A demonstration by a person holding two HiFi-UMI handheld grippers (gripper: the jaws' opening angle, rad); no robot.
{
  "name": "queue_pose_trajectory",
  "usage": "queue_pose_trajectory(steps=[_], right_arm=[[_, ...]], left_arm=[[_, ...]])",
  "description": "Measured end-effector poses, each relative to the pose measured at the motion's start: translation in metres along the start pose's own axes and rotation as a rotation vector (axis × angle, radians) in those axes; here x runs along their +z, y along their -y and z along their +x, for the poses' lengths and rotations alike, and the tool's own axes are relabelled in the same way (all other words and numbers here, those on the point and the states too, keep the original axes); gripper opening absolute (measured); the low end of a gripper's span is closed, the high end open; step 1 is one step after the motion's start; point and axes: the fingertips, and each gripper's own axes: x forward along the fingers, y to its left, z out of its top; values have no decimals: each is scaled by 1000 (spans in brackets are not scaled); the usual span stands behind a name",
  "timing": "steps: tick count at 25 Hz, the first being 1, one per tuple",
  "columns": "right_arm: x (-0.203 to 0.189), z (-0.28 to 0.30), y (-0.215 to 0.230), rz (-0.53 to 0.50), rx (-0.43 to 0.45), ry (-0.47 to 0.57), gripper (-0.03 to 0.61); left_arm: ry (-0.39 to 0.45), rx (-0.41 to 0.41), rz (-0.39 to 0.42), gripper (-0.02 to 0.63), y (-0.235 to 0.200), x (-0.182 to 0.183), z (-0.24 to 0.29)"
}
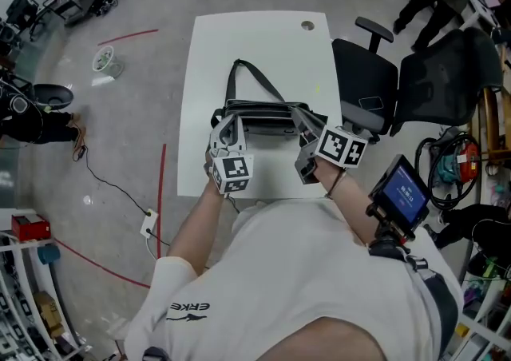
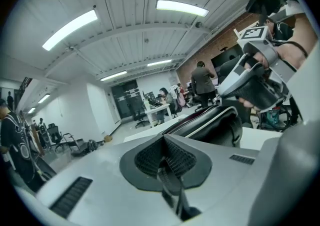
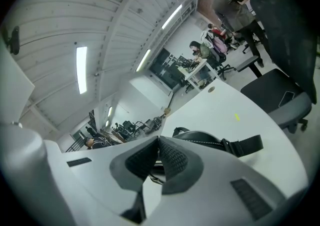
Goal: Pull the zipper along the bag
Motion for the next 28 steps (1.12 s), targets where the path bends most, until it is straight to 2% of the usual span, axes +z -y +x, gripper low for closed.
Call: queue_pose_trajectory(steps=[2, 4, 8, 10, 14, 28], right_arm=[[-5, 4, -7, -10, -12, 8, 12], [-3, 3, -3, -17, -22, 13, 12], [4, -2, 6, -22, -46, 22, 12], [6, -1, 8, -24, -57, 24, 12], [8, -2, 11, -32, -74, 25, 12], [7, 0, 5, -86, -88, 9, 14]], left_arm=[[-41, 42, -7, 3, -36, -22, -6], [-82, 43, 8, 3, -48, -36, -1], [-130, -86, 78, 3, -28, -42, 17], [-136, -128, 76, 2, -21, -42, 22], [-132, -158, 72, 2, -18, -40, 25], [-129, -188, 106, 2, -1, -35, 23]])
